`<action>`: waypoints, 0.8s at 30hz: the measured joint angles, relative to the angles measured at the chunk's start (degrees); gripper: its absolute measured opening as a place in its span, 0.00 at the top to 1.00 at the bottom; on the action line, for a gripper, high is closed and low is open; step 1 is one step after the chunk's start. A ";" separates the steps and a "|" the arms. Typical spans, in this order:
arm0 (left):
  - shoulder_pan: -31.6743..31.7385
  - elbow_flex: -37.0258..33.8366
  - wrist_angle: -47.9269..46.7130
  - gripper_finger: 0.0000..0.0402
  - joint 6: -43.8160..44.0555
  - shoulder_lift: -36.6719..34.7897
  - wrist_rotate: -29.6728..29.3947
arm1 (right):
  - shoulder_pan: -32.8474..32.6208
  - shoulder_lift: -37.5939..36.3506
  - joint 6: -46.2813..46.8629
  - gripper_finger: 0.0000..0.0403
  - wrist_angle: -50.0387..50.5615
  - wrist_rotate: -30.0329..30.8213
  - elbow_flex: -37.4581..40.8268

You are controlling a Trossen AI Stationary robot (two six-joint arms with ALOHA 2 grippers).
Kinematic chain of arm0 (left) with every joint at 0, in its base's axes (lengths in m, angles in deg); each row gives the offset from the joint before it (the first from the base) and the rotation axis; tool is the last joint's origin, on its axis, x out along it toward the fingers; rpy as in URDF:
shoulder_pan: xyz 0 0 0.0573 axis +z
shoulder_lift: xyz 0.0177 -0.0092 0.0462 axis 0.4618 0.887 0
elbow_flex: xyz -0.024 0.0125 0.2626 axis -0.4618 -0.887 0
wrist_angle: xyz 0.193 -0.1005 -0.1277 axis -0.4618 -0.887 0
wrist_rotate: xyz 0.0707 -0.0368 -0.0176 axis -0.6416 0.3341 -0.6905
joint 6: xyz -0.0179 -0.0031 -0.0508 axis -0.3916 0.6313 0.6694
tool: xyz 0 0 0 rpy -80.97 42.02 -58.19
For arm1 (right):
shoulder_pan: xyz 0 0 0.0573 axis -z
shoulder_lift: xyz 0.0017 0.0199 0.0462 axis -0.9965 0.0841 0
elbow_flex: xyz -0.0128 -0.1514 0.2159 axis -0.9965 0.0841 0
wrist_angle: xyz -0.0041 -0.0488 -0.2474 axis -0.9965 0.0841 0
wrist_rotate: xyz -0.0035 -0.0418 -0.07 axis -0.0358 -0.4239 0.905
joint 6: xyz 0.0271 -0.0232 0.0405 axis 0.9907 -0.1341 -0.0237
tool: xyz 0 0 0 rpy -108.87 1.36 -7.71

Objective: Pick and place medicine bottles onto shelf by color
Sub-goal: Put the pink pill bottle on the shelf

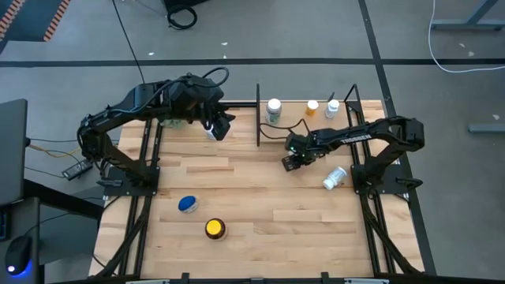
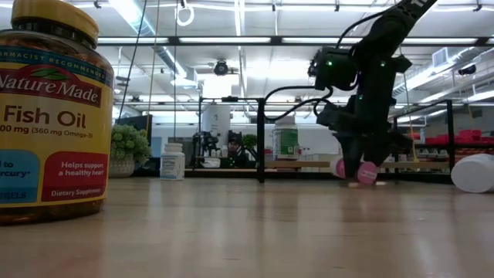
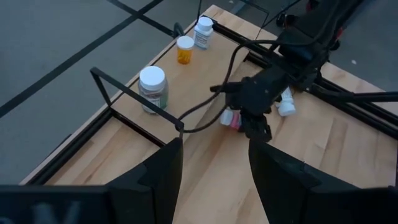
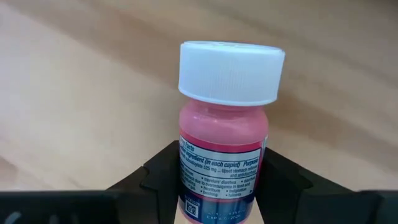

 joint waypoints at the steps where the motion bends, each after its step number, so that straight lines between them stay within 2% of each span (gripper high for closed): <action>1: 0.00 0.00 0.00 0.53 0.00 0.00 0.00 | -0.73 0.00 0.72 0.57 1.16 -0.02 -0.25; 8: 0.00 0.01 0.04 0.53 -0.06 0.00 0.00 | -3.75 0.00 5.46 0.57 13.05 3.02 -4.41; 14: 0.00 0.00 0.11 0.53 -0.14 0.00 0.00 | -4.00 0.00 10.56 0.57 21.08 10.01 -9.60; 24: 0.39 0.01 0.09 0.53 -1.48 0.00 -0.01 | -5.24 -0.20 5.35 0.57 37.56 18.91 -24.16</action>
